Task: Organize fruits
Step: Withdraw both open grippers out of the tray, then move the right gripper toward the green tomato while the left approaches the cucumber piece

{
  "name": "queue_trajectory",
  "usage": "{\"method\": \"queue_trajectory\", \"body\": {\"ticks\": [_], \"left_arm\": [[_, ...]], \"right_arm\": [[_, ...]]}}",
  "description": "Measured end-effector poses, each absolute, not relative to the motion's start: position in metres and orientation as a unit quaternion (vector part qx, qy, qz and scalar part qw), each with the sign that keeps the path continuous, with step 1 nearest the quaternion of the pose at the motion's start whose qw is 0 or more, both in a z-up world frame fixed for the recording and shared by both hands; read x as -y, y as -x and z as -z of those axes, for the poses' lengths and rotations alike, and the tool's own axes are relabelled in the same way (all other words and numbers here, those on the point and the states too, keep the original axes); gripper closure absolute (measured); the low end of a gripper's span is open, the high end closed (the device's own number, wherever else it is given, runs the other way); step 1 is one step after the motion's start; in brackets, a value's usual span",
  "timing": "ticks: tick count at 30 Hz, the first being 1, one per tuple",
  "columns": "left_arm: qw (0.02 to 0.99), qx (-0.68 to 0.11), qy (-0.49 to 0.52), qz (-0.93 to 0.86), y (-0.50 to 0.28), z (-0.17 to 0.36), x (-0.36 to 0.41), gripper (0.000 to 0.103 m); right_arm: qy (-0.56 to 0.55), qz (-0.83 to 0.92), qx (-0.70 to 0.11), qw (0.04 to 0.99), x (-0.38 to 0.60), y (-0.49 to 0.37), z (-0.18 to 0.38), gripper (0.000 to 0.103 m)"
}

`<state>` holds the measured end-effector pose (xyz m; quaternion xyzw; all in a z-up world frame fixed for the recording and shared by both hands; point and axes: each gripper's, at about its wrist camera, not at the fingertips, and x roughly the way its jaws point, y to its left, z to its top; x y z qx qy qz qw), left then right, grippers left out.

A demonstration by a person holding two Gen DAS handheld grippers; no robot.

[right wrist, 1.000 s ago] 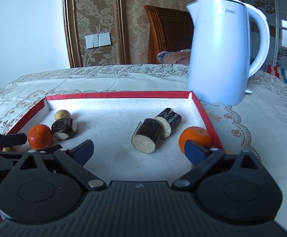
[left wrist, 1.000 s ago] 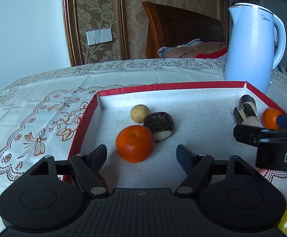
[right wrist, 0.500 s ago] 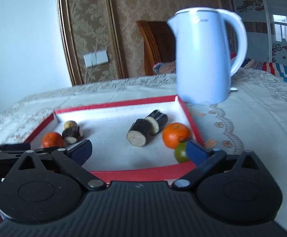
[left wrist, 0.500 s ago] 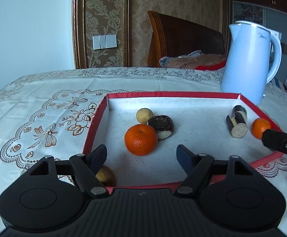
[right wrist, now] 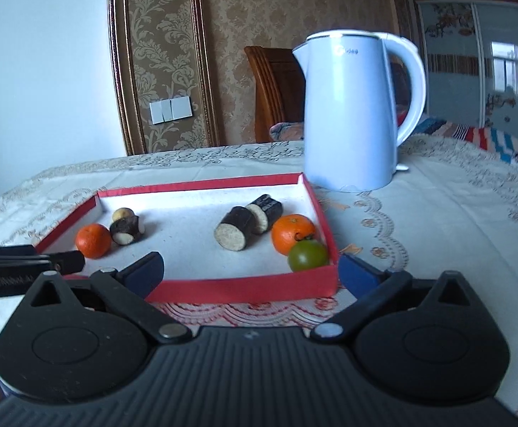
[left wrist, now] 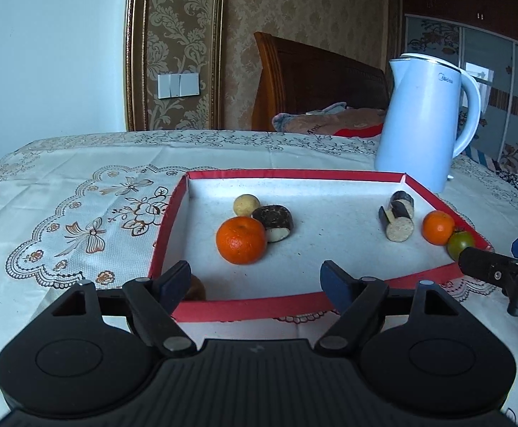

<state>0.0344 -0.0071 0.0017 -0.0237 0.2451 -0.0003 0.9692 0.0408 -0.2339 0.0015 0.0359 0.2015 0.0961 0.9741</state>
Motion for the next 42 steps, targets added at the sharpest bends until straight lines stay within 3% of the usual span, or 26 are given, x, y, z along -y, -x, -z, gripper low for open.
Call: {"method": "queue_trajectory", "body": {"ticks": [11,25,42], "left_arm": [[0.968,-0.249,0.036,0.011,-0.031,-0.003,0.003,0.023],[0.966,-0.249,0.055,0.045,-0.01,0.0,-0.002,0.023],[0.969,-0.234,0.048,0.058,-0.004,-0.001,0.001,0.023]], "right_arm": [[0.118,-0.132,-0.143,0.974,0.228,0.027,-0.006,0.0],[0.182,-0.194,-0.205,0.942,0.192,0.026,0.012,0.0],[0.16,-0.058,-0.192,0.966,0.194,-0.002,0.007,0.0]]}}
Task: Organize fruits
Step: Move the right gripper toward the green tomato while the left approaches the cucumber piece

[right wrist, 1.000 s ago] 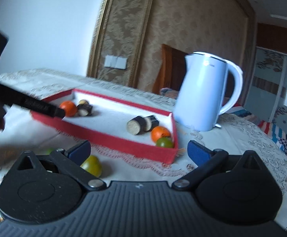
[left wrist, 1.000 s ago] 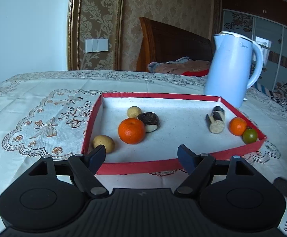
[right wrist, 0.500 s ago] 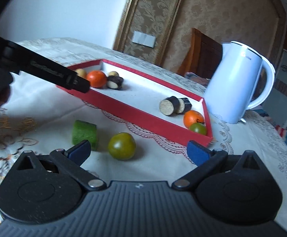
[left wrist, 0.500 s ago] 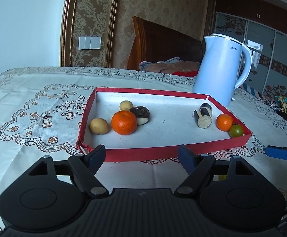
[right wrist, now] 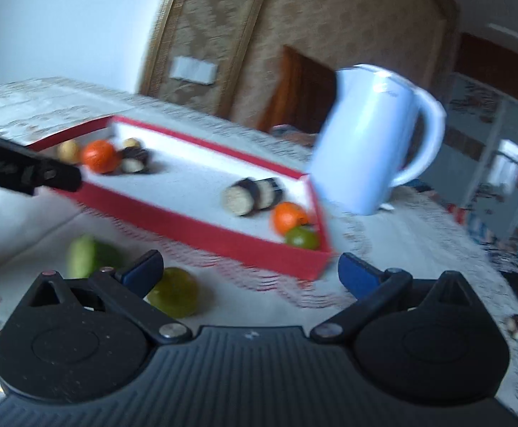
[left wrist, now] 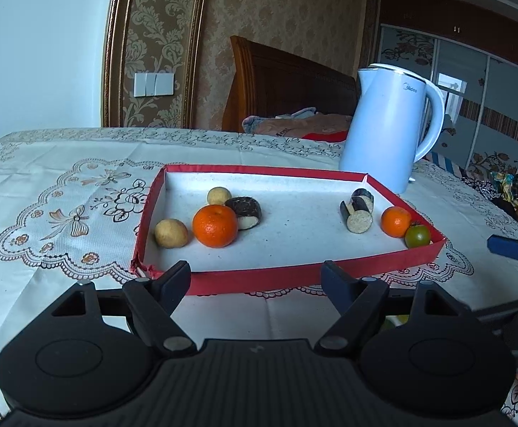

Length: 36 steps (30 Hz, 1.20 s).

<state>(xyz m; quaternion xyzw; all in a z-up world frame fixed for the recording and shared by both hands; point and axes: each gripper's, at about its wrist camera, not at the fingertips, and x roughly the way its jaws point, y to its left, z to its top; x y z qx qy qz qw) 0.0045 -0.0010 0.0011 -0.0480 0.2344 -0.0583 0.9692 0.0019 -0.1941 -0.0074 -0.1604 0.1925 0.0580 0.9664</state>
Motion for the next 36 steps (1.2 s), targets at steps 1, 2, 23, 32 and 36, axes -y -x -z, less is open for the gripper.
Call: {"method": "queue_trajectory", "body": {"ticks": [1,2,23,32,36], "left_arm": [[0.97,-0.232,0.046,0.06,-0.004,-0.001,0.002,0.023],[0.97,-0.231,0.045,0.063,-0.003,-0.001,0.002,0.023],[0.967,-0.231,0.033,0.099,0.001,-0.001,0.011,0.023],[0.96,-0.237,-0.004,0.149,0.009,0.003,0.032,0.023],[0.953,-0.243,-0.023,0.181,0.014,0.006,0.04,0.023]], "right_arm": [[0.157,-0.043,-0.188,0.969,0.196,-0.002,0.007,0.0],[0.151,-0.035,-0.184,0.971,0.199,-0.002,0.006,0.0],[0.126,-0.112,-0.287,0.943,0.199,-0.026,0.018,0.0],[-0.005,-0.117,-0.33,0.937,0.238,-0.046,0.022,0.0],[-0.004,-0.115,-0.328,0.937,0.238,-0.046,0.022,0.0]]}}
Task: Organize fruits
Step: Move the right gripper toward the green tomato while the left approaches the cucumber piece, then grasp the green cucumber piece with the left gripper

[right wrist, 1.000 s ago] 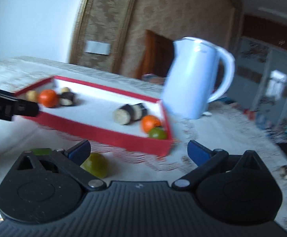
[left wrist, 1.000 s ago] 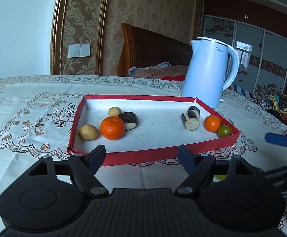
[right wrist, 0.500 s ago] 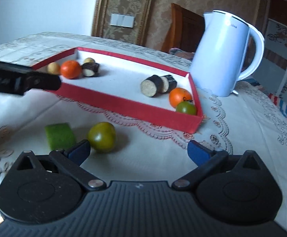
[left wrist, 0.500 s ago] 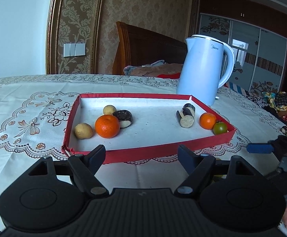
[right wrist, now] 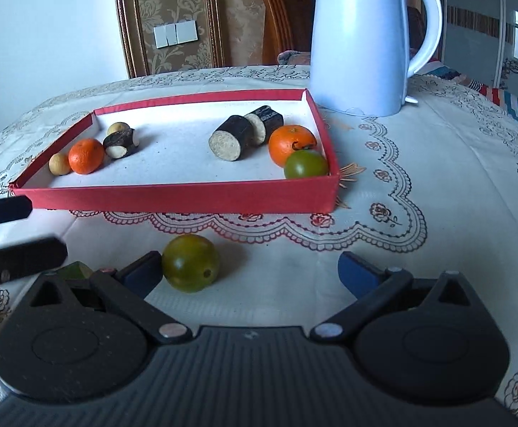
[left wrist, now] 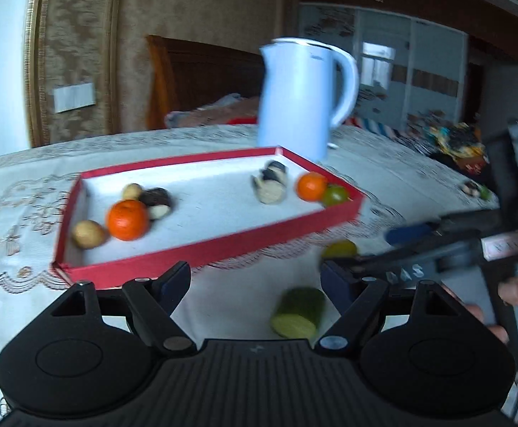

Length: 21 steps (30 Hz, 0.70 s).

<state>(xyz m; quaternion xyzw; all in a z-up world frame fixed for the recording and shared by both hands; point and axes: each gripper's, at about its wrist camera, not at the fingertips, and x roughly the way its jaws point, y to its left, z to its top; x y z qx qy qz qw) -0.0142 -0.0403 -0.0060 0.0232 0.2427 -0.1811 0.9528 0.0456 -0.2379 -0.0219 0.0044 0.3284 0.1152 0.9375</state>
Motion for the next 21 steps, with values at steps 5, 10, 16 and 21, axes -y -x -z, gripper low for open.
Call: {"method": "queue_trajectory", "body": {"ticks": [5,10,16,21], "left_arm": [[0.938,-0.262,-0.059,0.217,0.021,0.012,0.046,0.023],[0.93,-0.271,-0.105,0.224,0.021,0.019,0.057,0.023],[0.922,-0.282,-0.137,0.226,0.01,0.024,0.071,0.023],[0.92,-0.286,-0.132,0.233,0.007,0.025,0.07,0.024]], "right_arm": [[-0.009,-0.117,-0.328,0.937,0.239,-0.046,0.021,0.0],[-0.012,-0.118,-0.327,0.937,0.24,-0.046,0.021,0.0],[-0.012,-0.118,-0.327,0.938,0.24,-0.046,0.021,0.0],[-0.016,-0.119,-0.326,0.938,0.24,-0.046,0.021,0.0]]}}
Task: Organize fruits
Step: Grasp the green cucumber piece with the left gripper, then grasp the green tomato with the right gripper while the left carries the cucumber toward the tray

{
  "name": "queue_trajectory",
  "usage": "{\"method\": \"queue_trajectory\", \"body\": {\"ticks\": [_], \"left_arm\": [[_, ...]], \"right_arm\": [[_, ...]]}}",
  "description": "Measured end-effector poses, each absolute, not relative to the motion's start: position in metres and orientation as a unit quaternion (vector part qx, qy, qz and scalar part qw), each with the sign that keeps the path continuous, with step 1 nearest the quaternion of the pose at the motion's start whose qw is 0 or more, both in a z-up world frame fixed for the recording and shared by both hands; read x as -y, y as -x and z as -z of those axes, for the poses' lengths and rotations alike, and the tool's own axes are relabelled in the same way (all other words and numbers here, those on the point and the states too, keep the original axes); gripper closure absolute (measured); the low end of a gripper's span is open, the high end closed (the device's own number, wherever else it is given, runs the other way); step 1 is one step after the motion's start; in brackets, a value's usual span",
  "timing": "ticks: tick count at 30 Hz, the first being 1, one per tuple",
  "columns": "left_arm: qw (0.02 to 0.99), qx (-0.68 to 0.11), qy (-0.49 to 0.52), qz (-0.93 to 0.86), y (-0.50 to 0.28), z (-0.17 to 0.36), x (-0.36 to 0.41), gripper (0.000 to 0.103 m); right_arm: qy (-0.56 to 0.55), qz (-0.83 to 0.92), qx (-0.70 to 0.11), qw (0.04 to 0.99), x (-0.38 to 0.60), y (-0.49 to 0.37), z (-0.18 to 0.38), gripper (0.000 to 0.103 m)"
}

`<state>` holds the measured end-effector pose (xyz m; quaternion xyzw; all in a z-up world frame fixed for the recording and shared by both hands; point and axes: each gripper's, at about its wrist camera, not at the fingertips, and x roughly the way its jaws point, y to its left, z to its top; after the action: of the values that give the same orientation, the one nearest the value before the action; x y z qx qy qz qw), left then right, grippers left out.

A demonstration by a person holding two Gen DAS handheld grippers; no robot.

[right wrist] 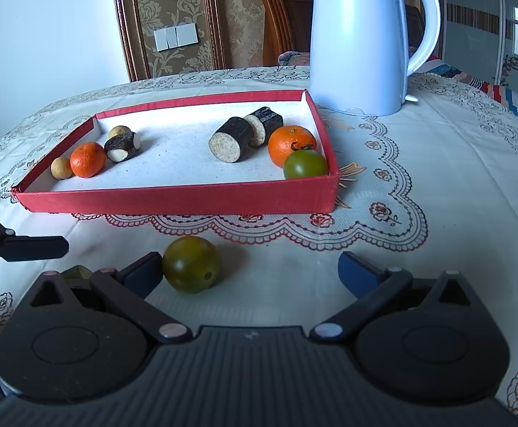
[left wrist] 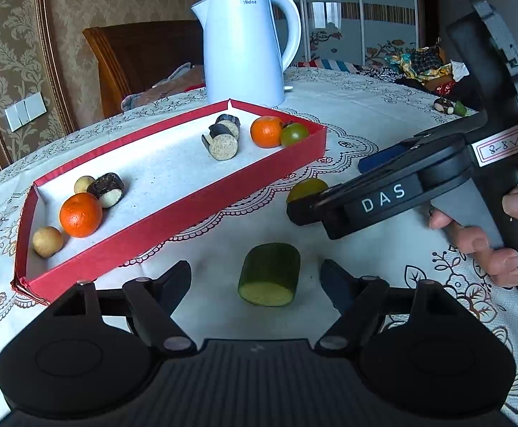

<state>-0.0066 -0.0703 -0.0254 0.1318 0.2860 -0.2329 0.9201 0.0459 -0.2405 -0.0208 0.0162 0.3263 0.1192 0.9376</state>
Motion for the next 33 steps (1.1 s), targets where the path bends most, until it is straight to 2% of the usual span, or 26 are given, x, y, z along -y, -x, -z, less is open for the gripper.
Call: {"method": "queue_trajectory", "body": {"ticks": [2,4,5,9,10,11,14,21,28,32,33], "left_arm": [[0.918,-0.284,-0.134,0.244,0.008,0.025,0.071,0.035],[0.917,-0.28,-0.14,0.249,0.01,0.025,0.072,0.038],[0.915,-0.28,-0.14,0.255,0.01,0.025,0.071,0.043],[0.913,-0.287,-0.126,0.262,0.007,0.025,0.069,0.044],[0.914,-0.288,-0.122,0.258,0.006,0.025,0.068,0.056],[0.916,-0.29,-0.12,0.251,0.005,0.025,0.067,0.061],[0.921,-0.285,-0.11,0.242,0.005,0.024,0.064,0.07],[0.955,-0.244,-0.08,0.15,0.011,0.016,0.048,0.071],[0.954,-0.245,-0.069,0.158,0.012,0.014,0.04,0.069],[0.949,-0.263,-0.07,0.158,0.008,0.017,0.042,0.052],[0.947,-0.27,-0.067,0.161,0.006,0.017,0.042,0.051]], "right_arm": [[-0.02,-0.12,-0.325,0.938,0.242,-0.046,0.021,0.0],[-0.019,-0.12,-0.326,0.938,0.241,-0.046,0.021,0.0],[-0.018,-0.12,-0.326,0.938,0.241,-0.046,0.021,0.0],[-0.018,-0.12,-0.326,0.938,0.241,-0.046,0.021,0.0],[-0.018,-0.12,-0.326,0.938,0.241,-0.046,0.021,0.0],[-0.017,-0.119,-0.326,0.938,0.241,-0.046,0.021,0.0],[-0.017,-0.119,-0.326,0.938,0.241,-0.046,0.021,0.0],[-0.015,-0.119,-0.326,0.938,0.241,-0.046,0.021,0.0],[-0.008,-0.117,-0.327,0.938,0.239,-0.046,0.021,0.0],[-0.007,-0.117,-0.327,0.938,0.238,-0.046,0.022,0.0],[-0.008,-0.117,-0.327,0.938,0.239,-0.046,0.022,0.0]]}}
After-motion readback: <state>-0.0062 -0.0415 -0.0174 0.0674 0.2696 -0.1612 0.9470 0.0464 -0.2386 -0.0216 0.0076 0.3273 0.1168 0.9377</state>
